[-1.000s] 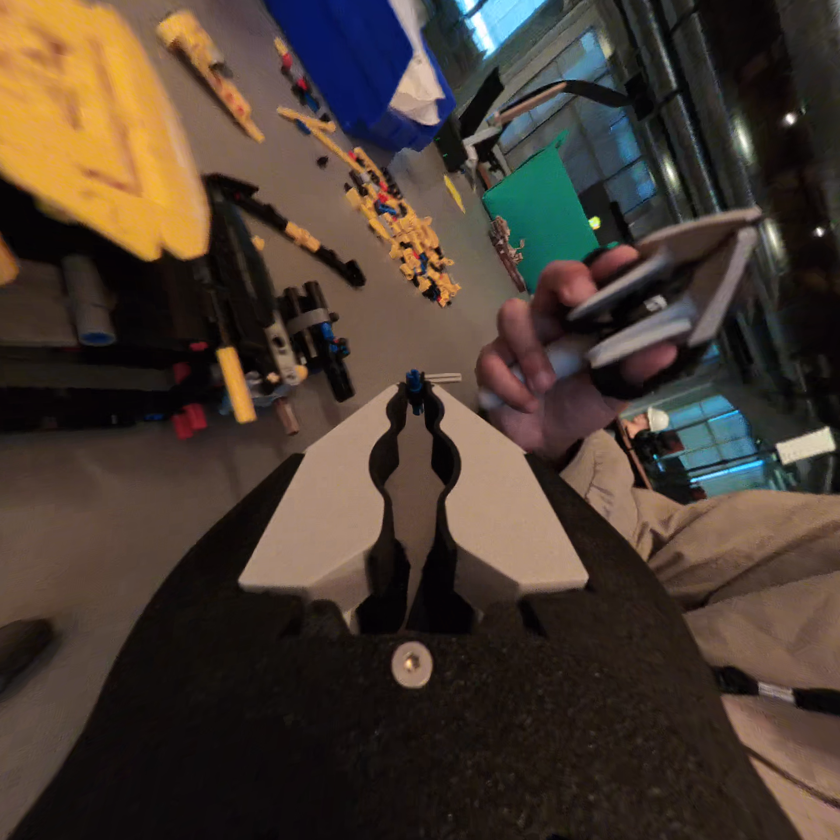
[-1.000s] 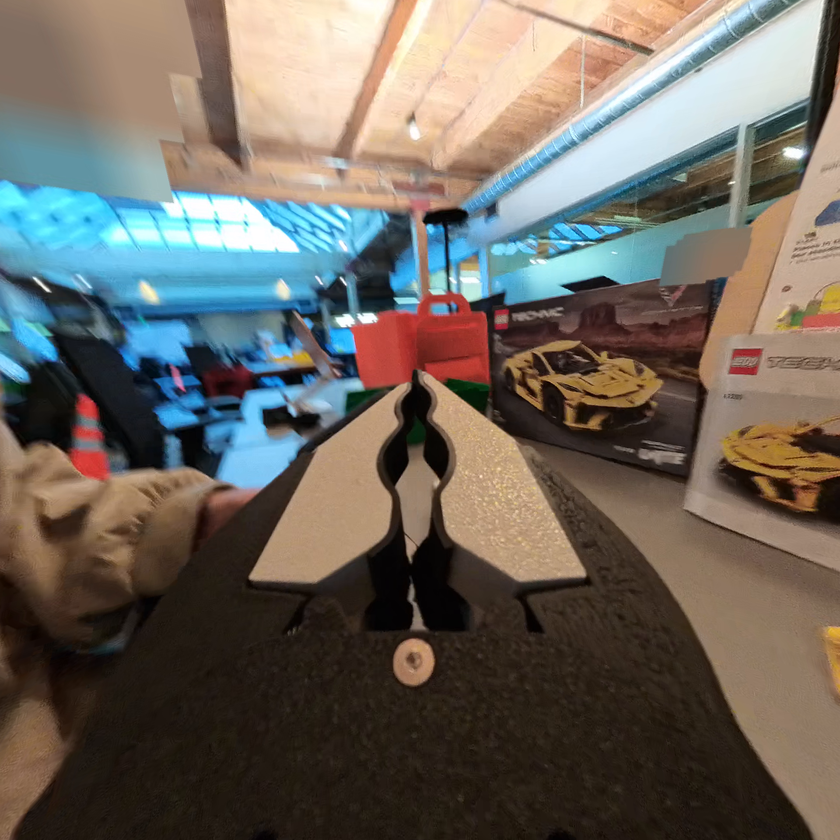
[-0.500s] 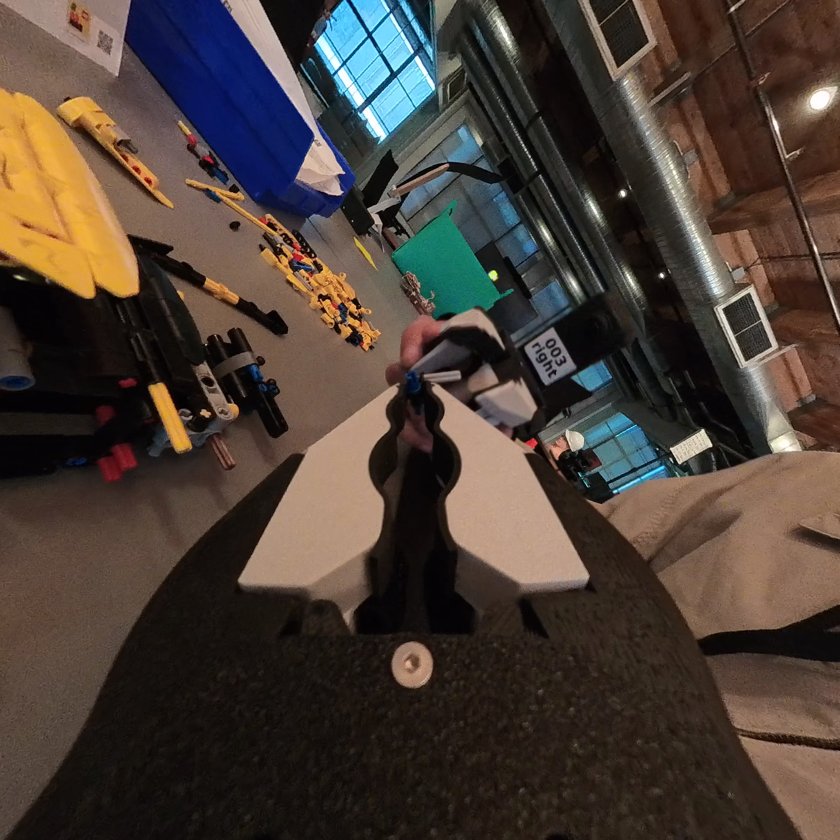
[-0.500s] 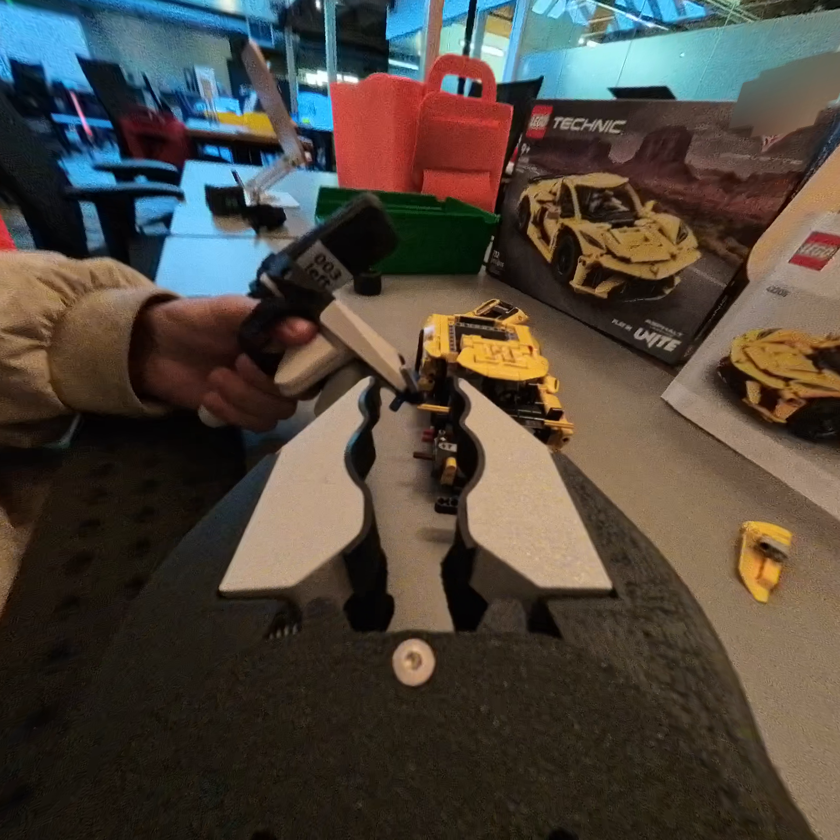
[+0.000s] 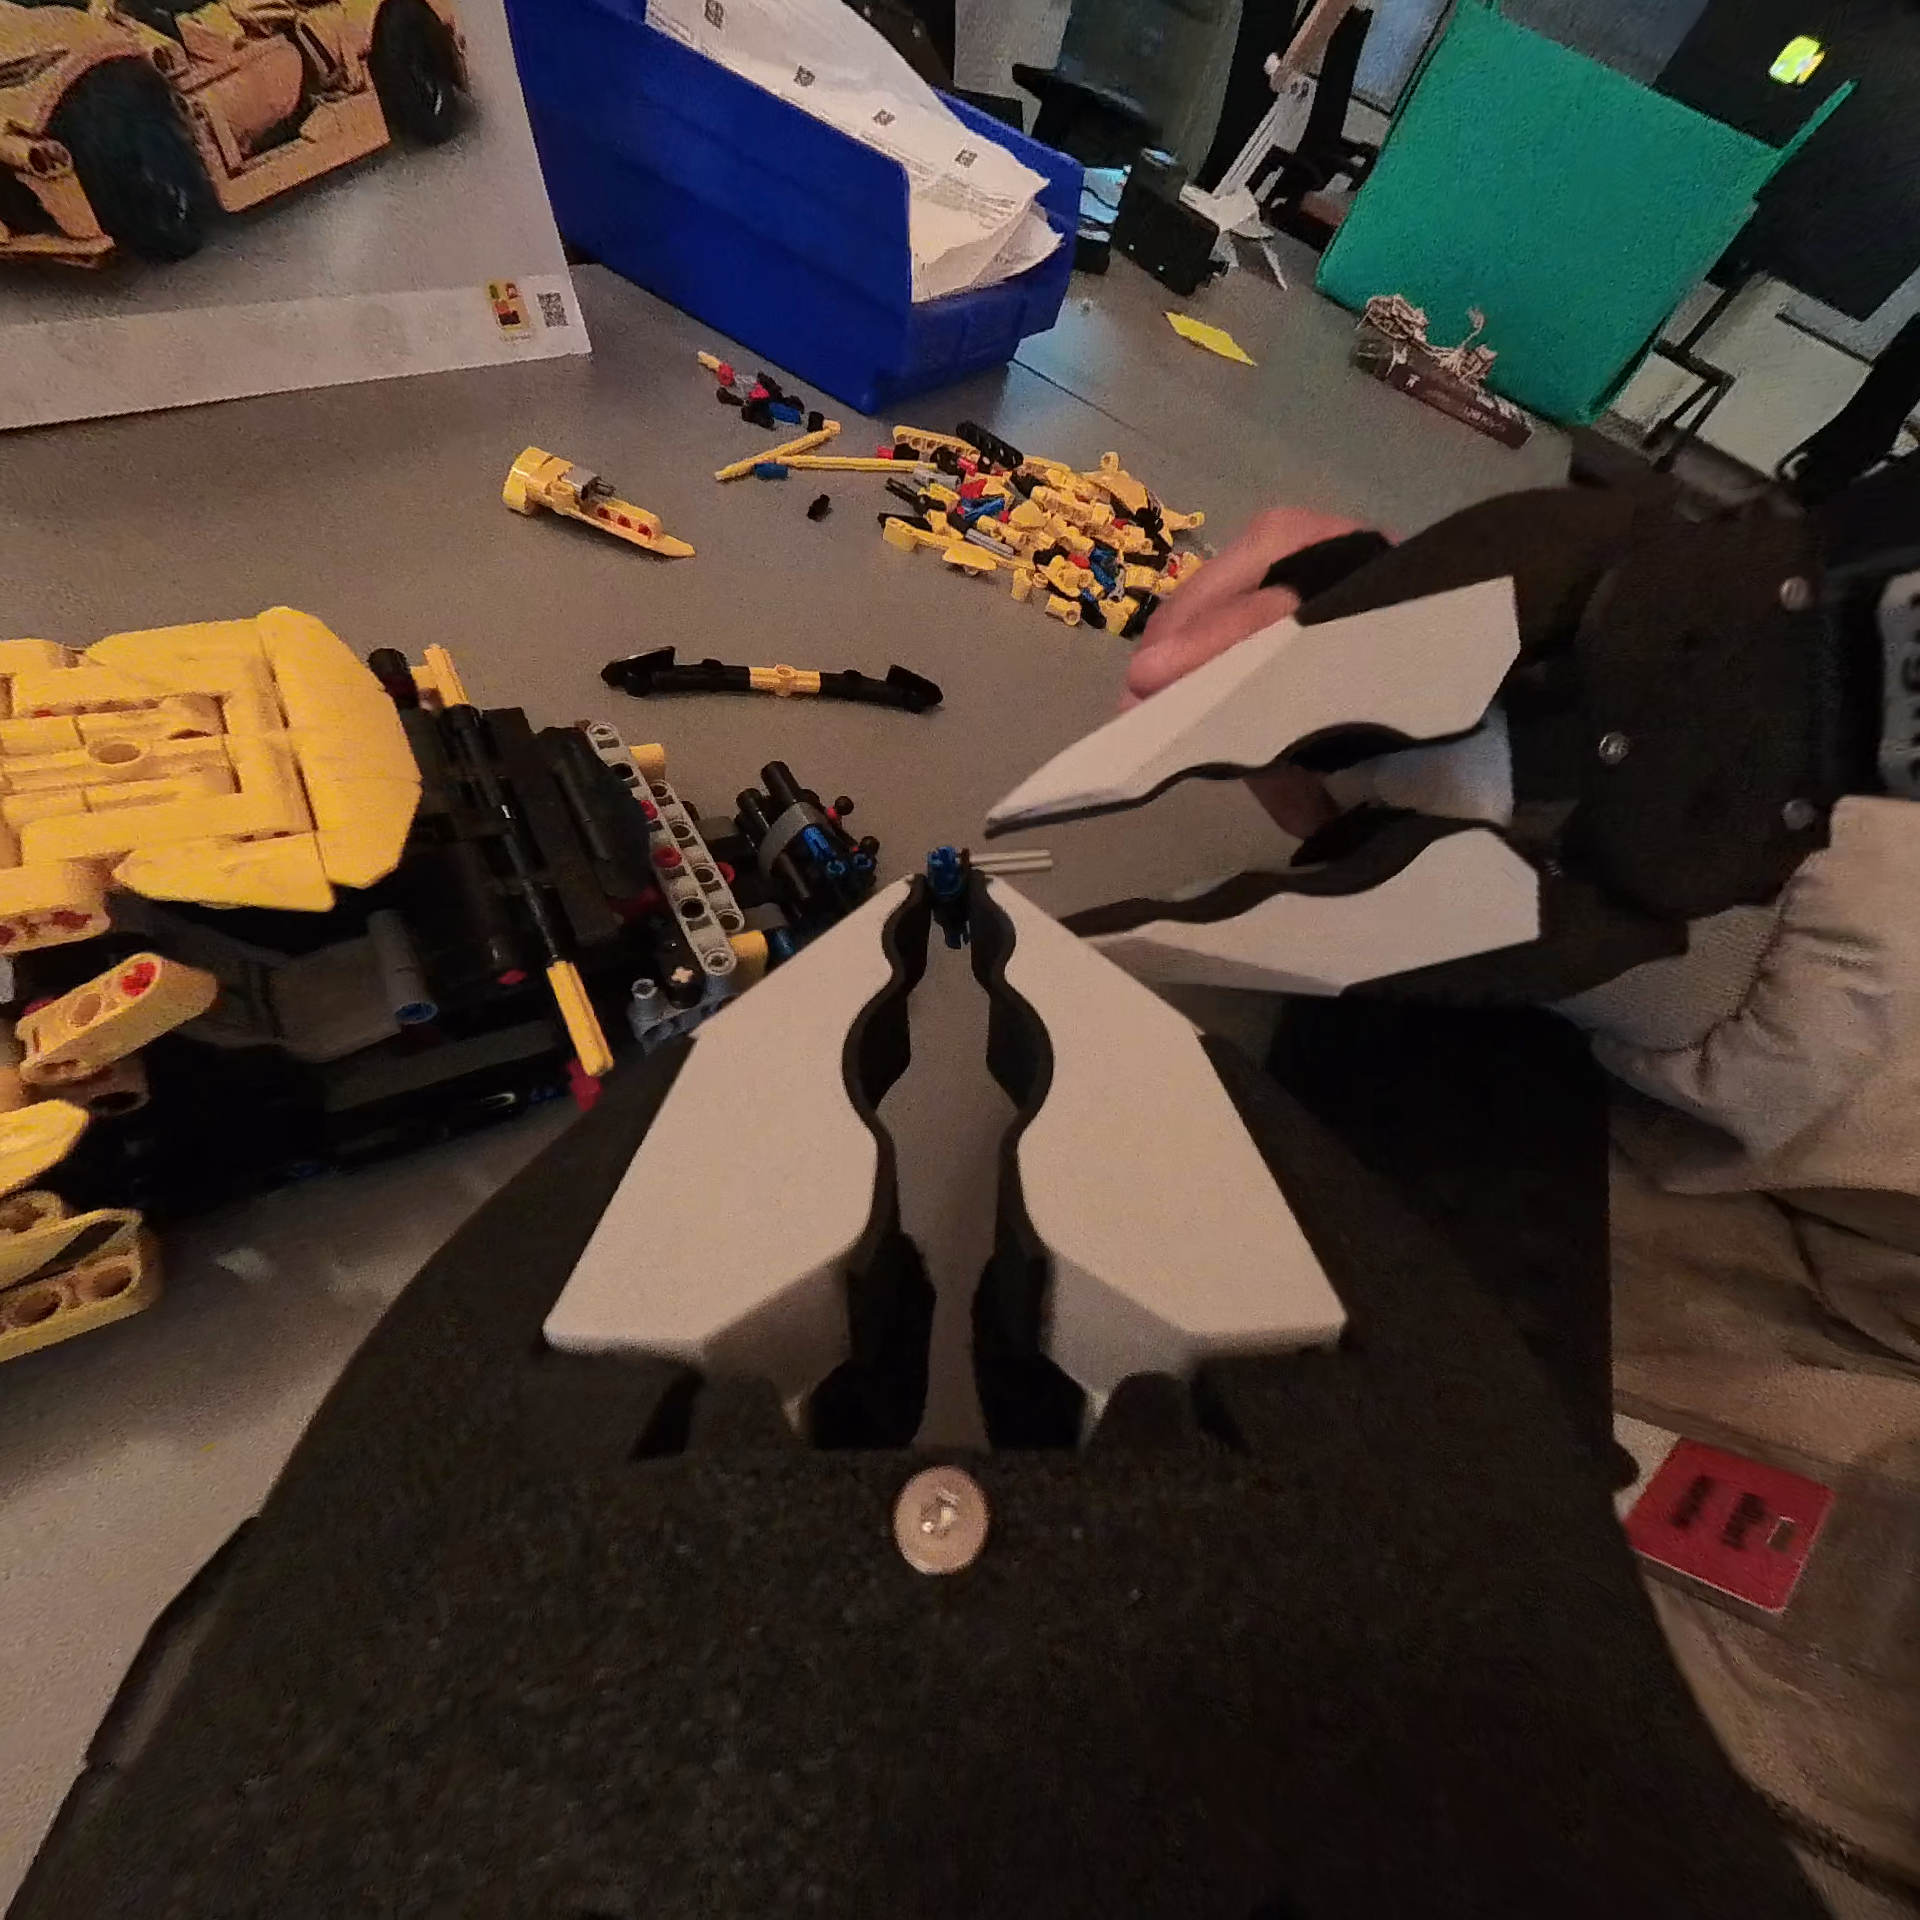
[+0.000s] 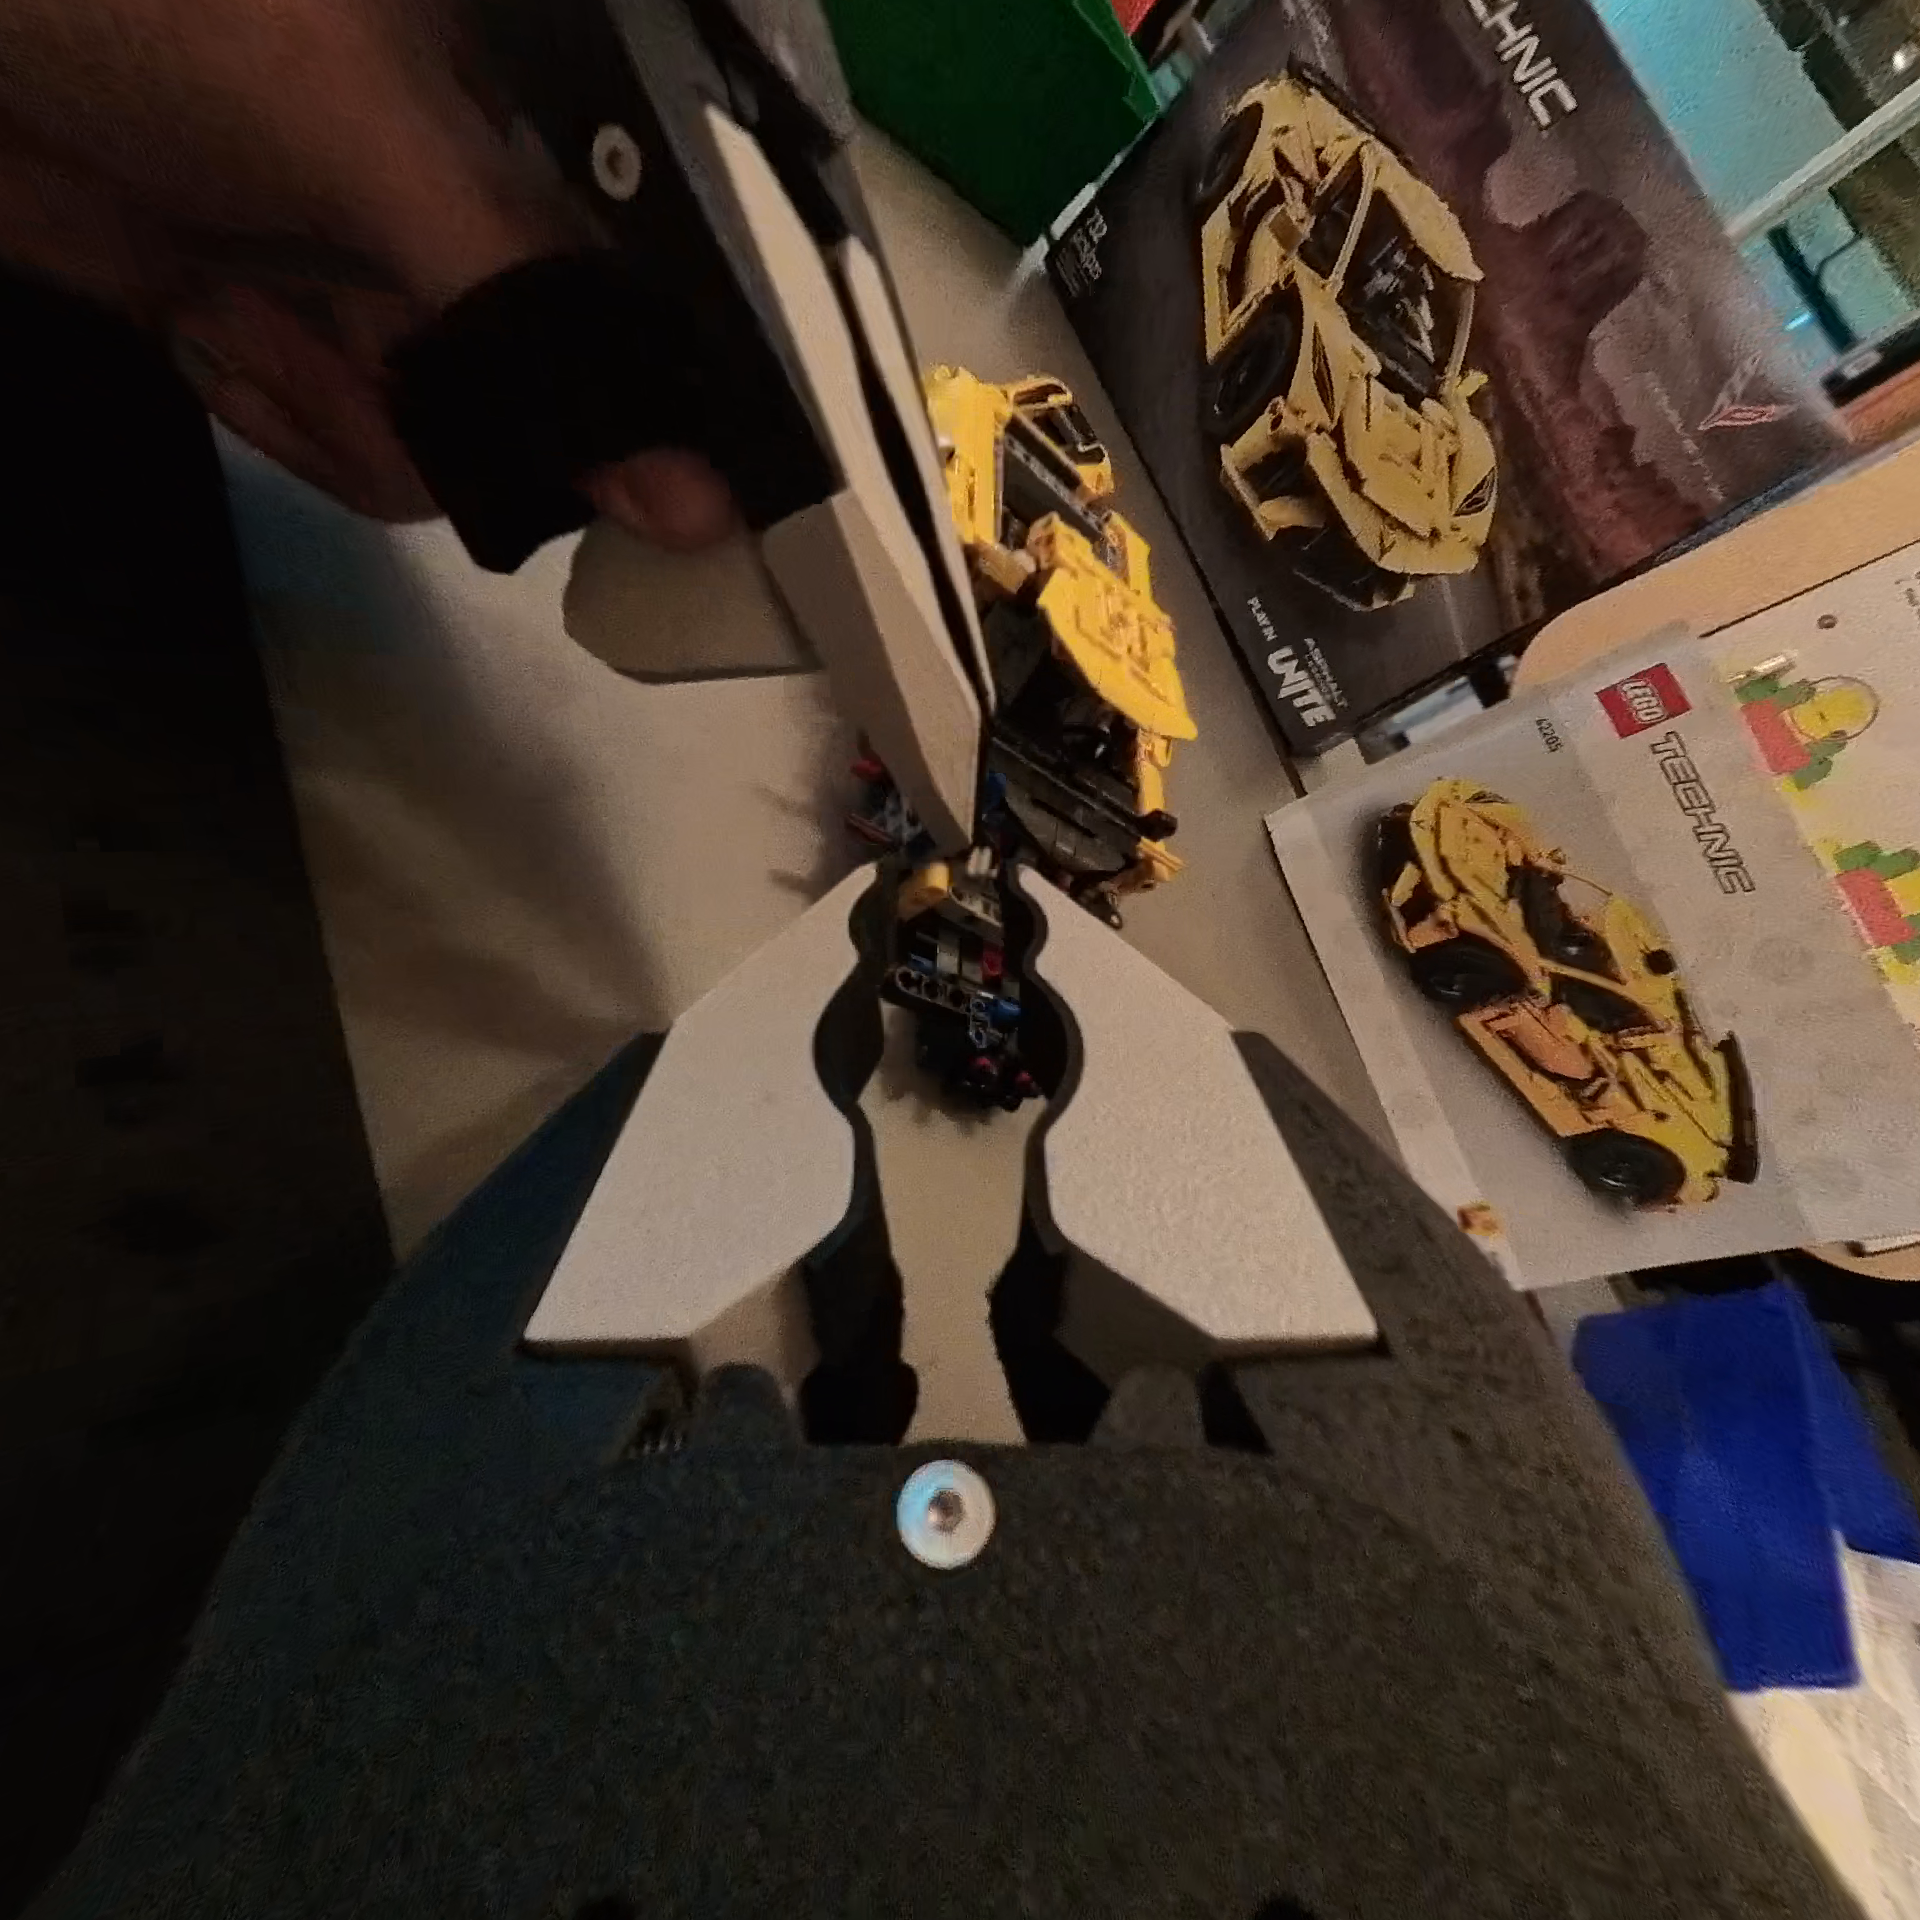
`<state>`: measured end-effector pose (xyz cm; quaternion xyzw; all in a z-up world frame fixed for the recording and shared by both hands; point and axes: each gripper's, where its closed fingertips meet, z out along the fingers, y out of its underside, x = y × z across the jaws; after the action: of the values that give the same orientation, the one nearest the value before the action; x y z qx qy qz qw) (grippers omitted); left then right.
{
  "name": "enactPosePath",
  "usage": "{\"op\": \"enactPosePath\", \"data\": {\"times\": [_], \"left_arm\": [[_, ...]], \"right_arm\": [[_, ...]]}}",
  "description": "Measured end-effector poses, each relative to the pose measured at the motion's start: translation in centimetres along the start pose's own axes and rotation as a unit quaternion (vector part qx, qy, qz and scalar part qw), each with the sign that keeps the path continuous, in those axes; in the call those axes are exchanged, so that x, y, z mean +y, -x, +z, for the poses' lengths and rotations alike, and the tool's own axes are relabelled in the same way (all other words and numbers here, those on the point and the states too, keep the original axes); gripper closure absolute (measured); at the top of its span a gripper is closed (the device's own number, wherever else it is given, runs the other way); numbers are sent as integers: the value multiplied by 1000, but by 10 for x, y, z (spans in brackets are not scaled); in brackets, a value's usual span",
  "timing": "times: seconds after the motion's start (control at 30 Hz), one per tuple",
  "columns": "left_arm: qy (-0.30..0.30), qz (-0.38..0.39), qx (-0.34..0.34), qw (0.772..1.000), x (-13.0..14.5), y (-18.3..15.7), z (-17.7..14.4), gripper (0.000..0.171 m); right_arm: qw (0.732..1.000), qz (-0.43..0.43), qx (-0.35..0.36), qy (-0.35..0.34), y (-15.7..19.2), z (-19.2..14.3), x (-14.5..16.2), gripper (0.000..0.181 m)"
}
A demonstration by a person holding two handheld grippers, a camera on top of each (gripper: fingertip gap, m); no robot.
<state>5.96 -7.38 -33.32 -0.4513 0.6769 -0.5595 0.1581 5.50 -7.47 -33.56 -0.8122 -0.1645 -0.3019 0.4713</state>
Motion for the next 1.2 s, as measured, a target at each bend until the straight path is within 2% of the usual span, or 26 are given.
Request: {"op": "enactPosePath", "data": {"times": [0.07,0.13,0.23,0.27,0.37,0.47,0.6,0.67,0.7,0.73,0.77,0.8,0.87,0.93,1.03,1.1,1.17,1.2], "left_arm": [[3,-8,1,1000,1,1,1,165],[11,-9,-4,1000,4,3,3,165],[30,23,-43,998,8,8,6,165],[33,42,-60,997,8,9,6,165],[44,106,-99,988,9,7,6,165],[36,164,-135,977,3,6,2,165],[35,187,-162,968,-1,7,-4,166],[36,204,-188,960,-3,10,-6,165],[27,210,-237,948,-9,22,-15,166],[-8,236,-358,903,-30,56,-47,167],[-39,217,-398,891,-43,77,-74,166],[-58,154,-363,917,-42,90,-82,166],[-93,57,-275,955,-35,94,-82,166],[-127,86,-229,961,-48,73,-76,166],[-106,104,-182,972,-41,52,-56,166],[-129,95,-127,979,-46,36,-54,165],[-141,73,-50,986,-45,16,-49,165],[-134,57,-24,989,-43,10,-44,165]], "right_arm": [[999,-27,24,29,0,4,8,164],[998,-34,37,27,1,5,7,167],[995,-48,54,67,1,11,11,170],[992,-43,80,86,-5,11,12,177],[985,-19,85,147,-1,15,17,173],[981,3,113,161,-7,12,13,179],[977,73,125,159,-7,13,9,179],[973,79,143,161,-8,14,7,179],[972,94,134,166,-4,15,9,180],[967,110,119,196,6,14,21,179],[965,117,111,209,15,12,34,179],[964,112,118,211,15,6,37,179],[966,173,118,150,5,-2,19,179],[967,182,114,136,0,-2,18,179],[960,244,97,94,-10,-5,17,179],[944,269,144,128,-47,-23,55,179],[906,348,157,185,-84,-48,122,179],[887,365,192,209,-107,-65,158,179]]}}
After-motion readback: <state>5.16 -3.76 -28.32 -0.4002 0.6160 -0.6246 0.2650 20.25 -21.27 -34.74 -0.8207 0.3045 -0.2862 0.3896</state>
